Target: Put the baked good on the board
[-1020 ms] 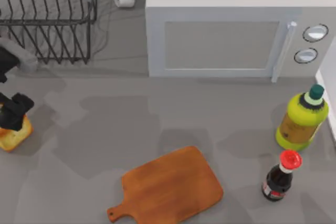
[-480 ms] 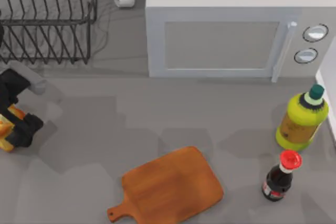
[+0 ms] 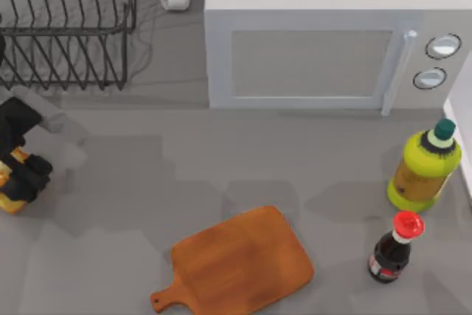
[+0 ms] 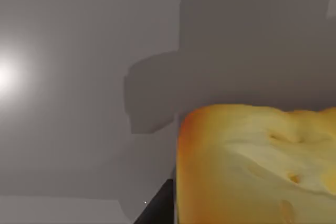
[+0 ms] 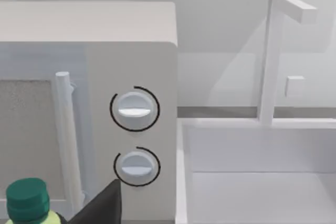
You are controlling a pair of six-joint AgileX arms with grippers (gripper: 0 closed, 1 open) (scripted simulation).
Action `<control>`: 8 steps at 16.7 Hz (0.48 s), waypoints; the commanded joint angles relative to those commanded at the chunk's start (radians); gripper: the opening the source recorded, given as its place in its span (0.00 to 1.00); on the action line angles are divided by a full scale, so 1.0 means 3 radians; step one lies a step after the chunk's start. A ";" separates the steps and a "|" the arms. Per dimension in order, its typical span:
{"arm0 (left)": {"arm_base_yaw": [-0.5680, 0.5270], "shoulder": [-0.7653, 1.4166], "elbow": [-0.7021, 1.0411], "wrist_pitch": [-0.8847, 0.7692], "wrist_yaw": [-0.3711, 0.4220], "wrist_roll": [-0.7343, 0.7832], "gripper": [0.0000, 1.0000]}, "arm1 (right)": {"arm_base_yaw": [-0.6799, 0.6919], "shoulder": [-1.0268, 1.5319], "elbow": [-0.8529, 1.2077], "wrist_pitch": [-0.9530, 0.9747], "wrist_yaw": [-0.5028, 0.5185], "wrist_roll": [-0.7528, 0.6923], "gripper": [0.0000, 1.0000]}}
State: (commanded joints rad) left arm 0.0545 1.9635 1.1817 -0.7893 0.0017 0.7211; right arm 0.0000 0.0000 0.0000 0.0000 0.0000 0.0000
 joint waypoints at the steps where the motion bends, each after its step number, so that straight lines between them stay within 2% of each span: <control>1: 0.0000 0.0000 0.0000 0.0000 0.0000 0.0000 0.40 | 0.0000 0.0000 0.0000 0.0000 0.0000 0.0000 1.00; 6: 0.0000 0.0000 0.0000 0.0000 0.0000 0.0000 0.02 | 0.0000 0.0000 0.0000 0.0000 0.0000 0.0000 1.00; 8: 0.0000 0.0000 0.0000 0.0000 0.0000 0.0000 0.00 | 0.0000 0.0000 0.0000 0.0000 0.0000 0.0000 1.00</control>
State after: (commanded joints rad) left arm 0.0545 1.9635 1.1817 -0.7893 0.0017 0.7211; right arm 0.0000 0.0000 0.0000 0.0000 0.0000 0.0000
